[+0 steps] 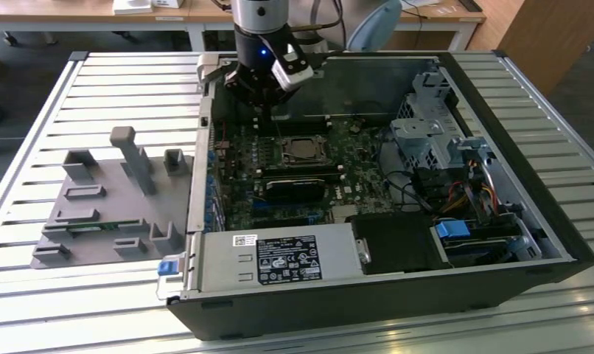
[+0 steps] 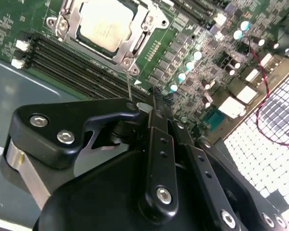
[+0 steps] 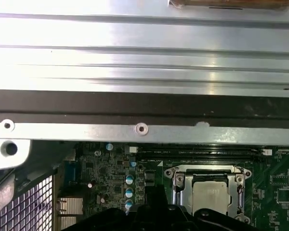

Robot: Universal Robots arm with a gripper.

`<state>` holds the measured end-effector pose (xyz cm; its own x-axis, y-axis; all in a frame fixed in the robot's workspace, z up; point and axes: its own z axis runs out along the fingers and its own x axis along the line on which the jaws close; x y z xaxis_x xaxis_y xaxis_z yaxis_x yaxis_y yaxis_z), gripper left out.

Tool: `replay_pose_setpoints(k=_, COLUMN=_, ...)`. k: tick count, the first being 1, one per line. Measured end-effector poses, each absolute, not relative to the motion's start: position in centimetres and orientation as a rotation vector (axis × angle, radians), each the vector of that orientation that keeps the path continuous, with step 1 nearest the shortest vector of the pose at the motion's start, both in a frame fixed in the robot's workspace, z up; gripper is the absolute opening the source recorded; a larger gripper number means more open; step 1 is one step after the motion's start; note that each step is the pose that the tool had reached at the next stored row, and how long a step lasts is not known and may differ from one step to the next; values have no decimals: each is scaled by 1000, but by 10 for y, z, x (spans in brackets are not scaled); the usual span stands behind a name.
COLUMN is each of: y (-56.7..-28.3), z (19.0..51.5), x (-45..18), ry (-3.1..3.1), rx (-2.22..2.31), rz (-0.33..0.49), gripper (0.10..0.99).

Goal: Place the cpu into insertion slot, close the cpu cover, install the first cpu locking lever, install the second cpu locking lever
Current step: 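Install the first cpu locking lever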

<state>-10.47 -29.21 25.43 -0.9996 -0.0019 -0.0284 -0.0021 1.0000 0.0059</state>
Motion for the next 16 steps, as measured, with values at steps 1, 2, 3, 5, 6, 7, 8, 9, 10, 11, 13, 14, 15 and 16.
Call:
replay_pose_setpoints(k=1, y=-291, z=254, x=-105, ry=3113, rx=3, rz=9, gripper=106)
replay_pose_setpoints(k=2, y=-291, z=254, x=-105, ry=3113, rx=18, rz=9, gripper=106)
replay_pose_setpoints(k=3, y=-291, z=253, x=-105, ry=3113, rx=35, rz=9, gripper=106)
replay_pose_setpoints(k=5, y=-289, z=253, x=-105, ry=3113, rx=53, rz=9, gripper=106)
replay_pose_setpoints(k=6, y=-289, z=253, x=-105, ry=3113, rx=56, rz=8, gripper=106)
replay_pose_setpoints(k=7, y=-288, z=253, x=-104, ry=3113, rx=57, rz=8, gripper=106)
replay_pose_setpoints(k=8, y=-288, z=253, x=-104, ry=3113, rx=57, rz=8, gripper=106)
replay_pose_setpoints(k=9, y=-287, z=253, x=-103, ry=3113, rx=56, rz=8, gripper=106)
replay_pose_setpoints(k=10, y=-287, z=252, x=-103, ry=3112, rx=57, rz=9, gripper=106)
replay_pose_setpoints(k=11, y=-287, z=252, x=-102, ry=3112, rx=57, rz=9, gripper=106)
replay_pose_setpoints(k=13, y=-286, z=252, x=-100, ry=3113, rx=57, rz=9, gripper=106)
replay_pose_setpoints(k=14, y=-286, z=252, x=-99, ry=3113, rx=57, rz=8, gripper=106)
replay_pose_setpoints(k=15, y=-286, z=252, x=-98, ry=3113, rx=57, rz=9, gripper=106)
replay_pose_setpoints(k=16, y=-286, z=252, x=-97, ry=3113, rx=57, rz=8, gripper=106)
